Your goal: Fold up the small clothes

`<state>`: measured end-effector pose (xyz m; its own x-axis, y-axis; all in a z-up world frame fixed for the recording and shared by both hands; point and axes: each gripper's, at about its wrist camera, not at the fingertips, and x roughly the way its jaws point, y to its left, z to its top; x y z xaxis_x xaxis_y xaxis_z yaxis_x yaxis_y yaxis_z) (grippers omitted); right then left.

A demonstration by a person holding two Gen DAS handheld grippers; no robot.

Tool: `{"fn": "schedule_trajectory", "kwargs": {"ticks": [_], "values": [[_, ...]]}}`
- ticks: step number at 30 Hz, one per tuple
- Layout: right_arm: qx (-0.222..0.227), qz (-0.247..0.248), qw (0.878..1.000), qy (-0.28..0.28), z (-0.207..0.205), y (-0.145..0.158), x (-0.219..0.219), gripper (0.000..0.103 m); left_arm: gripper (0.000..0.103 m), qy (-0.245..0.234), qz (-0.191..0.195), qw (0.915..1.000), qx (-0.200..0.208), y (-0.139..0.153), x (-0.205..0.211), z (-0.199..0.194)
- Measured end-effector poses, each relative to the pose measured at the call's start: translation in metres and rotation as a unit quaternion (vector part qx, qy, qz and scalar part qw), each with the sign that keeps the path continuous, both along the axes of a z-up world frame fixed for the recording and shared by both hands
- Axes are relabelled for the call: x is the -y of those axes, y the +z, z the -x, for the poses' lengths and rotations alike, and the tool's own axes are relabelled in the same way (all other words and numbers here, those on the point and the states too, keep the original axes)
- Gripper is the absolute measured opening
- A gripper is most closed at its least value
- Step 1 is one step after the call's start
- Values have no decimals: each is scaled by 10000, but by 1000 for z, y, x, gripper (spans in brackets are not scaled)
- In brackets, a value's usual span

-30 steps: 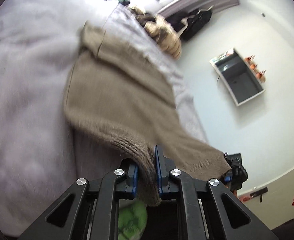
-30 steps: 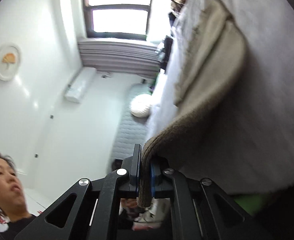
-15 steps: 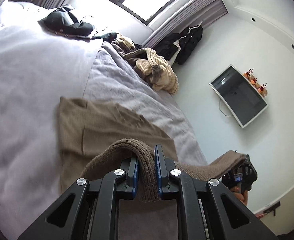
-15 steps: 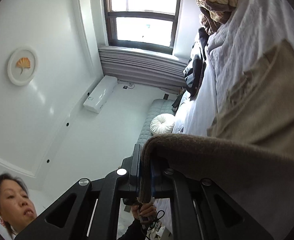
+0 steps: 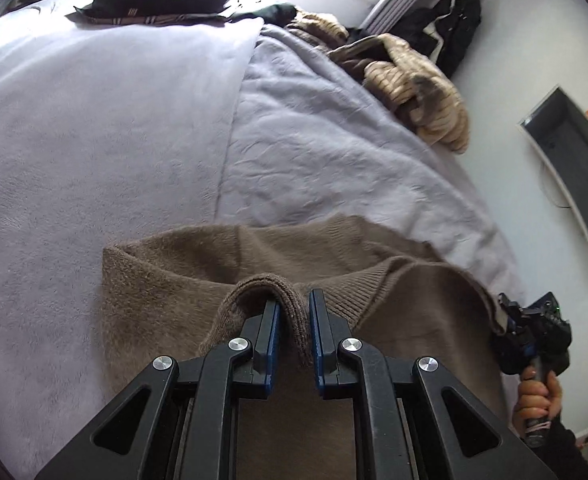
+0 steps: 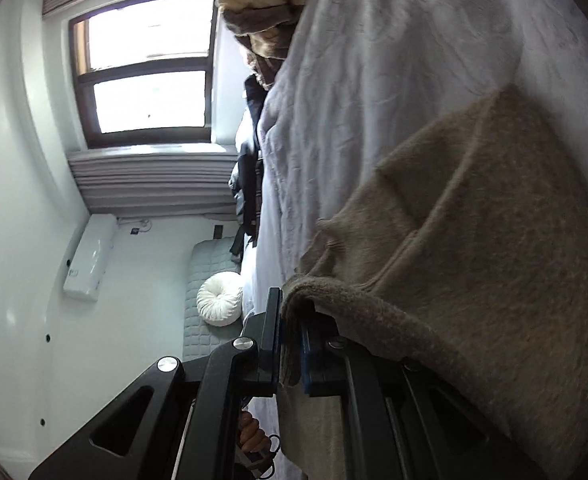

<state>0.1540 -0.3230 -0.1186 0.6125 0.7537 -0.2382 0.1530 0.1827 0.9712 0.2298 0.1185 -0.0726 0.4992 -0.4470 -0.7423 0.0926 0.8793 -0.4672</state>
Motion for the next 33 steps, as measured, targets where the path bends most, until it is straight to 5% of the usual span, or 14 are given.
{"fn": "schedule_trajectory", "kwargs": {"ticks": [5, 6, 7, 8, 9, 11, 18, 24, 33], "values": [[-8, -126, 9996, -266, -3, -1, 16, 12, 18, 249, 74, 9996, -66, -2, -13, -5], [-24, -118, 9993, -359, 0, 1, 21, 13, 43, 335, -5, 9994, -35, 1, -15, -4], [-90, -93, 9988, -479, 1, 3, 25, 20, 86, 571, -266, 9979, 112, 9, -19, -1], [-161, -58, 9982, -582, 1, 4, 29, 27, 96, 733, -384, 9961, 315, 16, -24, 5], [-184, 5, 9974, -700, 3, 7, 32, 40, 97, 820, -393, 9938, 634, 26, -29, 12], [-99, 226, 9965, -804, 6, 18, 36, 48, 97, 794, -374, 9937, 696, 35, -35, 14], [-115, 1646, 9856, -362, 26, 59, 34, 49, 97, 430, -609, 9966, 362, 33, -36, 35], [-161, 2934, 9543, 537, 82, 66, 24, 49, 97, -144, -320, 9992, -193, 11, -44, 87], [-283, 2711, 9575, 947, 145, 56, 35, 49, 96, -707, 84, 9962, -505, -7, -41, 146]]}}
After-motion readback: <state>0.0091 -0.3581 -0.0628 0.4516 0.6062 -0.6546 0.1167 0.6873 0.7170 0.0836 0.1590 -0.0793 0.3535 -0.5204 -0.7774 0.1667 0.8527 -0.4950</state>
